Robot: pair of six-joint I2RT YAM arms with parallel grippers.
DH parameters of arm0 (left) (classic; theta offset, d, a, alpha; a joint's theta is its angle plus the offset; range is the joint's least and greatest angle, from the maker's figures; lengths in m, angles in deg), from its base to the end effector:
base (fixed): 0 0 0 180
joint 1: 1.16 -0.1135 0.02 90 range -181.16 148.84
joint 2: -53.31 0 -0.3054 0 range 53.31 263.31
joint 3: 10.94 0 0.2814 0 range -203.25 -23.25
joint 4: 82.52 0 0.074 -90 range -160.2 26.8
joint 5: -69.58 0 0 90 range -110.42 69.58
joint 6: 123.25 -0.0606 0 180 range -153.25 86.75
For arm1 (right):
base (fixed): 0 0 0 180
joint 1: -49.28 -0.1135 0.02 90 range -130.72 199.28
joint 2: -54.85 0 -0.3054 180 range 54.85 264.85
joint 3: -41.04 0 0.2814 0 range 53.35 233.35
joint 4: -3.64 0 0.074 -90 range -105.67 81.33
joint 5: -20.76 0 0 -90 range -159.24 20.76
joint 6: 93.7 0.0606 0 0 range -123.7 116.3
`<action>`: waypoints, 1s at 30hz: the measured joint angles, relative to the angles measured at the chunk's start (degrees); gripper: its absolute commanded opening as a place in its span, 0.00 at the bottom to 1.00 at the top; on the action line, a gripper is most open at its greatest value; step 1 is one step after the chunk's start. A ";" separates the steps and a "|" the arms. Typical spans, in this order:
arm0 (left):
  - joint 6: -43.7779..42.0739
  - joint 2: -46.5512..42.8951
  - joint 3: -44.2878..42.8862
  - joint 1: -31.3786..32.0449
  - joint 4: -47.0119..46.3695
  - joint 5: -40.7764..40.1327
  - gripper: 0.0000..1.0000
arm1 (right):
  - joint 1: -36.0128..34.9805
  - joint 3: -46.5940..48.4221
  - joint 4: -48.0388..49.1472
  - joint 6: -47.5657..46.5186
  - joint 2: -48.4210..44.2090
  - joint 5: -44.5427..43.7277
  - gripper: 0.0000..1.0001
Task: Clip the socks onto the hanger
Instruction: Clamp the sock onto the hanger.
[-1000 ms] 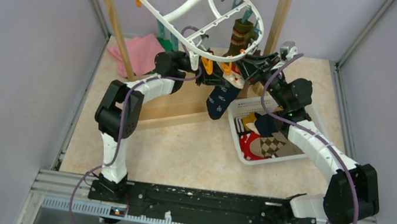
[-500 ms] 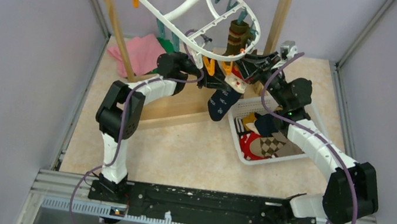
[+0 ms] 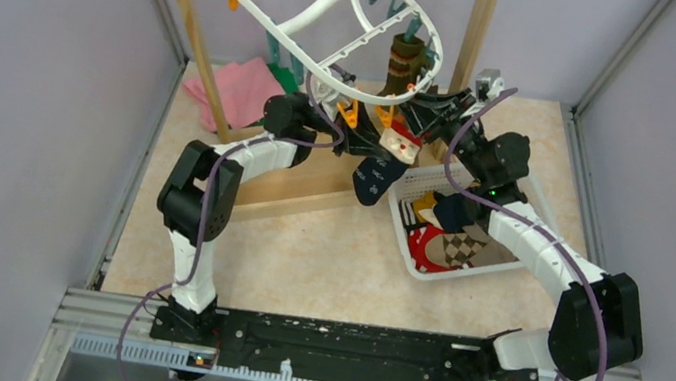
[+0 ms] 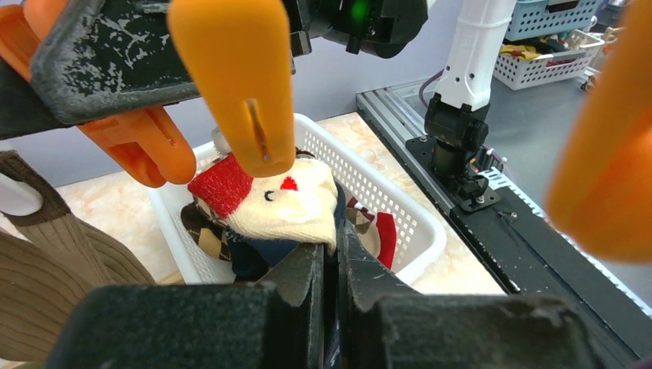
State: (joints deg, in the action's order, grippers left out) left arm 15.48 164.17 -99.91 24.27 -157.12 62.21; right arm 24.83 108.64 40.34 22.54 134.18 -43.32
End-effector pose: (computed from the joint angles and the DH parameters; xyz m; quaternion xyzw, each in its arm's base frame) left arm 0.3710 -0.2430 0.3590 0.5642 0.3615 -0.5975 0.4405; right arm 0.3126 0.1712 0.4107 -0.1809 0.5267 0.4607 0.6911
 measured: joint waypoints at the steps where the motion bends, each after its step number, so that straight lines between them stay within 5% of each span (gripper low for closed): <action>1: -0.72 -0.33 0.39 0.02 -0.02 -0.02 0.00 | 0.00 0.00 0.13 0.20 0.02 0.15 0.00; 30: -4.07 -0.66 0.81 -1.09 -0.09 -4.07 0.00 | 0.00 0.00 3.10 5.70 0.31 4.28 0.00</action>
State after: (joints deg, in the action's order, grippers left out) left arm 11.42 163.52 -99.10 23.18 -157.20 58.14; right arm 24.83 108.64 43.45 28.25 134.49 -39.04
